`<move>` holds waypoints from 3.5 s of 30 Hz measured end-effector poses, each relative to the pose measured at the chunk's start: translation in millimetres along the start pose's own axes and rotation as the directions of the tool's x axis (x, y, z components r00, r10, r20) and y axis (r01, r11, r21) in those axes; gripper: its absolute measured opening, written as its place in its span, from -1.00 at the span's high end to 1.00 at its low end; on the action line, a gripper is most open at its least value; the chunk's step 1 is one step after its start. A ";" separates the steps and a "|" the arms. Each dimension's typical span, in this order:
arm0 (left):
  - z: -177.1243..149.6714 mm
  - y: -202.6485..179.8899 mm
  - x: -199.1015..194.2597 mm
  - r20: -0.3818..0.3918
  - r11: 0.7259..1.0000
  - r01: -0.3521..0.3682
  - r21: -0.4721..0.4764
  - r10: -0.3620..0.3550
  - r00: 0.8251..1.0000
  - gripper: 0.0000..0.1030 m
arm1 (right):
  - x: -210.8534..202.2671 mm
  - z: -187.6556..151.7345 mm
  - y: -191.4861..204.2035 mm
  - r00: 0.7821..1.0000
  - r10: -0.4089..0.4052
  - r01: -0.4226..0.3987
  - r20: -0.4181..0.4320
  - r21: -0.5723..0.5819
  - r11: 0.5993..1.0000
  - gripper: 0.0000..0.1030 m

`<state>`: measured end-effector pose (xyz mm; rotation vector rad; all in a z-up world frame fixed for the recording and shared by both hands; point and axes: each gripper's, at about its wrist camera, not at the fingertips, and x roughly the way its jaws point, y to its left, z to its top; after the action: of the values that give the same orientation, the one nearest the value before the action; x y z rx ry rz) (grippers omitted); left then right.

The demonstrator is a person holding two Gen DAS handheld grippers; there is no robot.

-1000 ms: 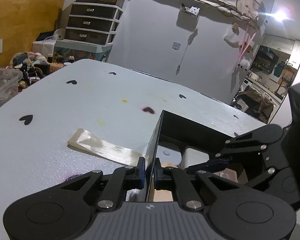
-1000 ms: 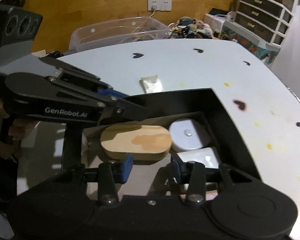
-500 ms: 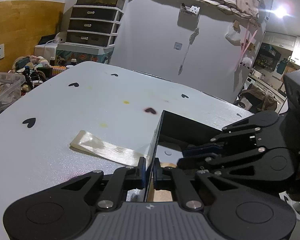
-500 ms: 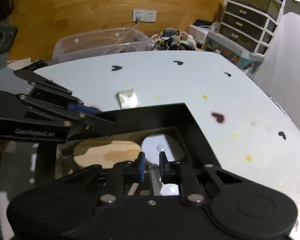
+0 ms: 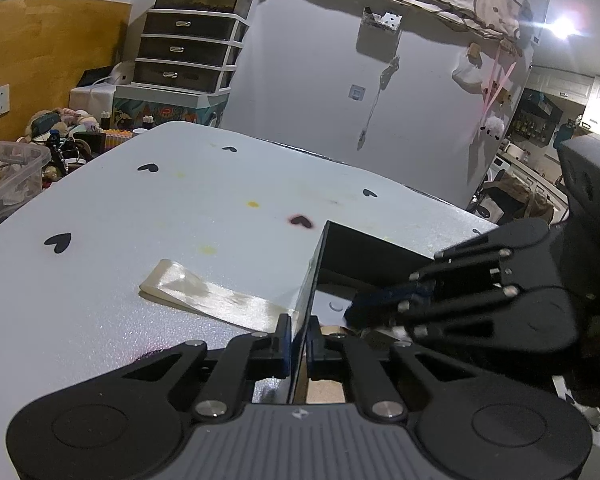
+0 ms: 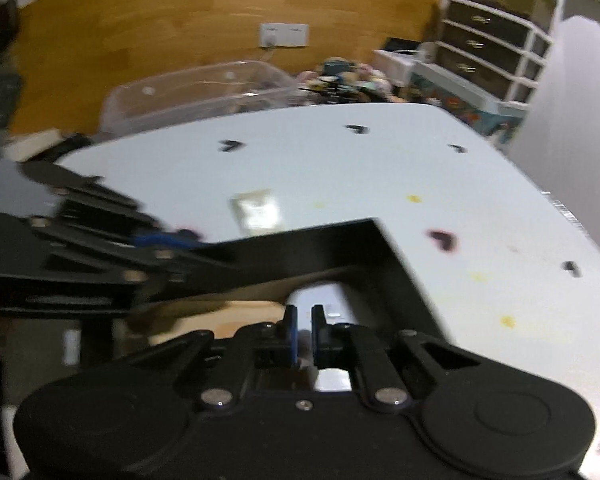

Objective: Organize rigid objects
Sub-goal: 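Open the right gripper to release the block beside the puck, then move the right gripper to the pink scissors and grasp them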

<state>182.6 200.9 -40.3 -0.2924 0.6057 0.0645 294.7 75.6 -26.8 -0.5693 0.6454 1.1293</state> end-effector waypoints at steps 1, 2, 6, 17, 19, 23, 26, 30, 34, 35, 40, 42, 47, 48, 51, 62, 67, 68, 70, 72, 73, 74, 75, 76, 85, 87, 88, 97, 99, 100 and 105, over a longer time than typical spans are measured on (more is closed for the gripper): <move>0.0 -0.1 -0.1 0.000 1.000 0.000 0.000 0.000 1.000 0.87 | 2.0 0.0 -1.9 1.000 -0.017 0.017 -0.007 -0.003 1.000 0.87; -0.1 -0.1 -0.3 0.000 1.000 0.001 0.000 -0.001 1.000 0.87 | 4.4 -0.4 -3.1 1.000 -0.020 0.020 -0.016 -0.005 1.000 0.87; -0.1 -0.1 -0.3 0.000 1.000 0.000 0.001 0.000 1.000 0.87 | 9.9 -1.9 4.1 0.999 0.032 -0.033 -0.026 -0.030 0.999 0.94; -0.2 -0.5 -0.1 0.000 1.000 0.001 -0.001 -0.001 1.000 0.87 | -7.5 -1.4 8.9 0.998 0.059 -0.059 0.004 -0.017 0.998 0.90; -0.4 -1.2 0.0 0.000 1.000 0.000 -0.001 0.000 1.000 0.87 | -16.6 -2.6 7.1 0.998 0.063 -0.063 0.017 -0.001 0.998 0.77; -0.2 -1.0 0.0 -0.001 1.000 0.000 -0.002 0.000 1.000 0.87 | -36.9 -7.3 5.8 0.997 0.059 -0.060 0.045 0.024 0.998 0.35; 0.2 -1.6 0.1 -0.001 1.000 -0.003 -0.002 0.003 1.000 0.87 | -54.2 -13.8 7.0 0.996 0.046 -0.048 0.074 0.029 0.998 -0.01; 0.5 -1.4 0.5 -0.001 1.000 -0.006 -0.004 0.006 1.000 0.87 | -73.3 -22.9 9.5 0.994 0.017 -0.021 0.105 0.037 0.999 -0.37; 0.2 -1.6 0.3 -0.001 1.000 -0.012 -0.009 0.012 1.000 0.87 | -88.6 -31.4 11.9 0.992 -0.007 -0.001 0.122 0.065 0.998 -0.51; 0.2 -1.8 0.2 -0.001 1.000 -0.014 -0.011 0.014 1.000 0.87 | -92.1 -33.7 12.4 0.992 -0.013 0.004 0.128 0.073 0.997 -0.54; 0.0 -3.4 -0.4 -0.001 1.000 -0.028 -0.014 0.028 1.000 0.86 | -112.0 -51.0 16.0 0.978 -0.087 0.064 0.192 0.127 0.990 -1.00; 0.0 -4.9 -0.5 -0.001 0.999 -0.035 -0.013 0.035 0.999 0.86 | -118.3 -58.6 16.0 0.972 -0.108 0.077 0.209 0.153 0.985 -1.00; -0.9 -8.3 -1.3 0.003 0.999 -0.053 -0.013 0.053 0.999 0.86 | -133.2 -79.7 13.2 0.957 -0.176 0.127 0.231 0.214 0.968 -1.00; -1.5 -9.7 -1.7 0.004 0.998 -0.059 -0.010 0.059 0.998 0.85 | -135.7 -84.0 12.7 0.954 -0.194 0.141 0.230 0.226 0.964 -1.00; -2.0 -13.0 -3.0 0.006 0.997 -0.074 0.000 0.074 0.997 0.85 | -142.1 -98.2 6.9 0.944 -0.242 0.176 0.225 0.276 0.945 -1.00; -3.4 -20.6 -4.8 0.019 0.994 -0.105 0.024 0.104 0.994 0.84 | -164.9 -173.7 -24.3 0.900 -0.428 0.322 0.080 0.541 0.777 -1.00; -4.2 -25.1 -4.6 0.024 0.991 -0.118 0.063 0.117 0.993 0.84 | -170.5 -204.7 -32.8 0.882 -0.472 0.367 0.005 0.621 0.693 -1.00; -4.1 -25.6 -4.3 0.024 0.990 -0.119 0.071 0.118 0.993 0.84 | -171.8 -210.2 -34.7 0.879 -0.477 0.370 -0.004 0.638 0.676 -1.00; -3.4 -26.9 -3.7 0.022 0.988 -0.125 0.092 0.123 0.992 0.84 | -173.2 -218.2 -37.7 0.872 -0.488 0.379 -0.020 0.659 0.650 -1.00; -2.8 -27.5 -3.5 0.020 0.986 -0.127 0.106 0.125 0.992 0.85 | -174.0 -222.3 -40.8 0.871 -0.492 0.375 -0.020 0.674 0.636 -1.00; -2.4 -27.8 -3.5 0.019 0.986 -0.128 0.109 0.127 0.992 0.85 | -174.2 -223.1 -41.8 0.870 -0.493 0.369 -0.014 0.683 0.631 -1.00; -2.4 -28.0 -3.4 0.021 0.985 -0.130 0.110 0.128 0.991 0.85 | -174.0 -223.4 -43.2 0.870 -0.494 0.360 -0.006 0.692 0.626 -1.00; -2.6 -28.4 -3.6 0.024 0.985 -0.132 0.112 0.130 0.991 0.85 | -173.3 -222.8 -44.3 0.870 -0.492 0.352 0.000 0.699 0.623 -1.00; -3.0 -28.4 -3.9 0.028 0.985 -0.133 0.113 0.131 0.991 0.85 | -172.3 -221.2 -45.1 0.871 -0.491 0.346 0.003 0.705 0.619 -1.00; -1.5 -25.3 -11.0 0.058 0.990 -0.110 0.082 0.106 0.993 0.84 | -159.7 -202.3 -58.2 0.869 -0.495 0.331 0.002 0.741 0.585 -0.99; -0.2 -26.1 -10.7 0.054 0.990 -0.110 0.085 0.106 0.993 0.85 | -155.7 -199.7 -61.0 0.869 -0.495 0.334 -0.009 0.749 0.572 -0.99; 0.1 -26.9 -10.5 0.052 0.990 -0.111 0.092 0.106 0.993 0.87 | -153.9 -198.1 -61.3 0.868 -0.495 0.337 -0.015 0.750 0.569 -0.98; -1.5 -32.6 -9.0 0.061 0.980 -0.133 0.150 0.126 0.990 0.88 | -128.9 -190.0 -70.3 0.868 -0.489 0.382 -0.089 0.749 0.541 -0.68; -1.4 -33.8 -8.6 0.060 0.977 -0.137 0.163 0.129 0.990 0.89 | -123.4 -190.0 -72.9 0.865 -0.490 0.391 -0.106 0.755 0.526 -0.59; -0.6 -34.0 -8.4 0.059 0.976 -0.138 0.167 0.130 0.990 0.89 | -120.7 -190.2 -74.1 0.862 -0.493 0.398 -0.117 0.757 0.518 -0.55; -1.2 -35.2 -7.9 0.058 0.973 -0.143 0.181 0.135 0.989 0.89 | -108.5 -192.2 -77.8 0.855 -0.494 0.426 -0.157 0.755 0.498 -0.49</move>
<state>180.5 167.1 -27.8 -0.0682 0.5824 0.1483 302.5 -153.5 -73.9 0.0780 0.7742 0.2700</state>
